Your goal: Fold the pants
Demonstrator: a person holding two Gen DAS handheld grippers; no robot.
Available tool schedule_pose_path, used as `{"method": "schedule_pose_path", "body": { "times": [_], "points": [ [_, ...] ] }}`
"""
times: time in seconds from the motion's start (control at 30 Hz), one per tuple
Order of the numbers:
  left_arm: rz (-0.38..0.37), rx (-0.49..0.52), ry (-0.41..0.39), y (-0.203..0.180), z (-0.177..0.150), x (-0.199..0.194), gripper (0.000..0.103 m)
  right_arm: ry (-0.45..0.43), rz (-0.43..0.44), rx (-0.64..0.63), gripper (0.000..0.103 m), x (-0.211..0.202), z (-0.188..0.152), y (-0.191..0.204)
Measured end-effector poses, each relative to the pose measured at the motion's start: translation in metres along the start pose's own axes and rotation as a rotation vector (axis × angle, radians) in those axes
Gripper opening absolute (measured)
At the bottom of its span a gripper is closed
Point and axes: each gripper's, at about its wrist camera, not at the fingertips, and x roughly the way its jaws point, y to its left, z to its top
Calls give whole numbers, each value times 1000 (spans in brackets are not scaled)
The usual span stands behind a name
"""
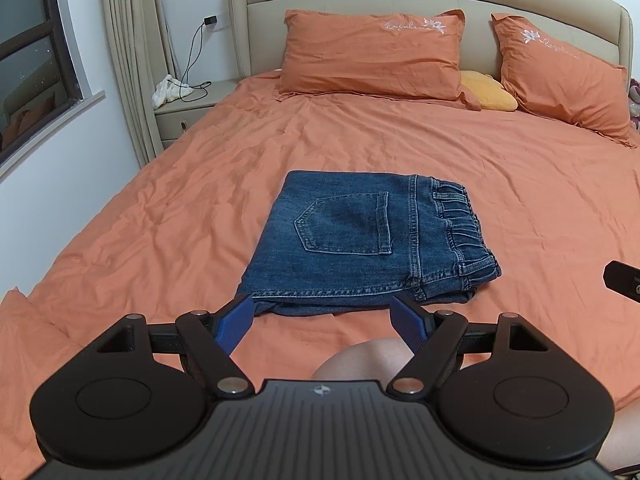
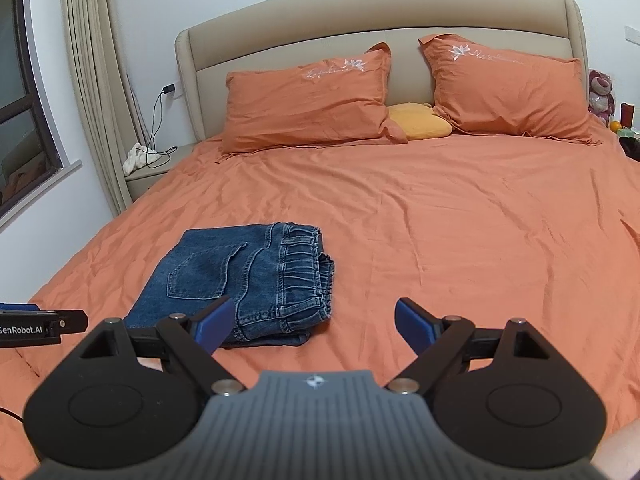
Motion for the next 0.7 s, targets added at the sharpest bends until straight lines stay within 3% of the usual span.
{"method": "schedule_pose_path", "body": {
  "times": [0.7],
  "points": [
    [2, 7, -6, 1, -1, -5, 91, -12, 7, 4, 89, -7, -2, -2]
  ]
}}
